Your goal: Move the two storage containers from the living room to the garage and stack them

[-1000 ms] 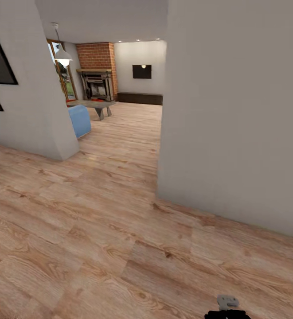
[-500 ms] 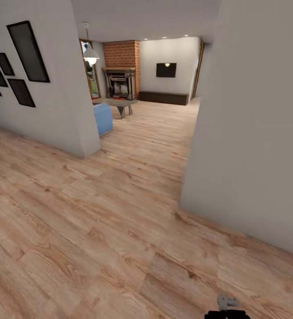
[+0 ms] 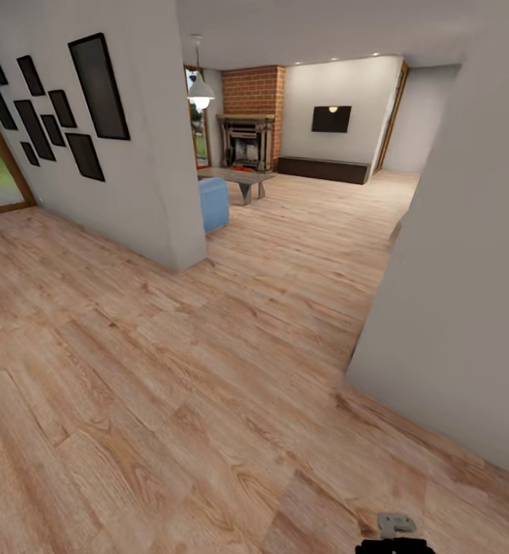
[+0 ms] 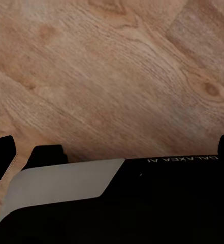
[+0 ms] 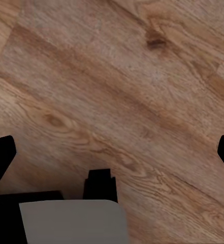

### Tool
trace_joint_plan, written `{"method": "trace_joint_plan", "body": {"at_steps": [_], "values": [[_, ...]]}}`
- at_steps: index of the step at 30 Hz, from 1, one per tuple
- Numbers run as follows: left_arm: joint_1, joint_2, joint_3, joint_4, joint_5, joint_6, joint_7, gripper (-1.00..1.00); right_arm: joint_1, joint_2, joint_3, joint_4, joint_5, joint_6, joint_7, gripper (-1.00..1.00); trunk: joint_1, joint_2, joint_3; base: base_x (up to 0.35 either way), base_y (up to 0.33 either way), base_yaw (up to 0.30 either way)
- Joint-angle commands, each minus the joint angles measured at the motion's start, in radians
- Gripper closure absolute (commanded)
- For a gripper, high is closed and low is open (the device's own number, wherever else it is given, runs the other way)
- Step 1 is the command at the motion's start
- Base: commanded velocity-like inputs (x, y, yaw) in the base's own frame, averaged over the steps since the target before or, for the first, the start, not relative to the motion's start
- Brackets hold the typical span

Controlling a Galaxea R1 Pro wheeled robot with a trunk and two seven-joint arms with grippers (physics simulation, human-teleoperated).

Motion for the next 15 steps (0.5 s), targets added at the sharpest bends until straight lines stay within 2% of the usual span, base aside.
{"method": "trace_joint_plan", "body": {"at_steps": [1, 9, 15], "values": [[0.0, 0.0, -0.002, 0.0, 0.0, 0.001, 0.0, -1.0, 0.0, -0.001, 0.008, -0.002, -0.009, 0.005, 0.0, -1.0, 0.001, 0.0, -0.001, 0.333, 0.0, 0.271], [0.0, 0.0, -0.002, 0.0, 0.0, 0.0, 0.0, -1.0, 0.0, -0.001, 0.008, -0.002, -0.008, 0.006, 0.0, -1.0, 0.001, 0.0, -0.006, 0.333, 0.0, 0.262], [0.0, 0.0, -0.002, 0.0, 0.0, 0.0, -0.001, -1.0, 0.0, -0.001, 0.008, -0.002, -0.009, 0.006, 0.0, -1.0, 0.001, 0.0, -0.007, 0.333, 0.0, 0.063]]}}
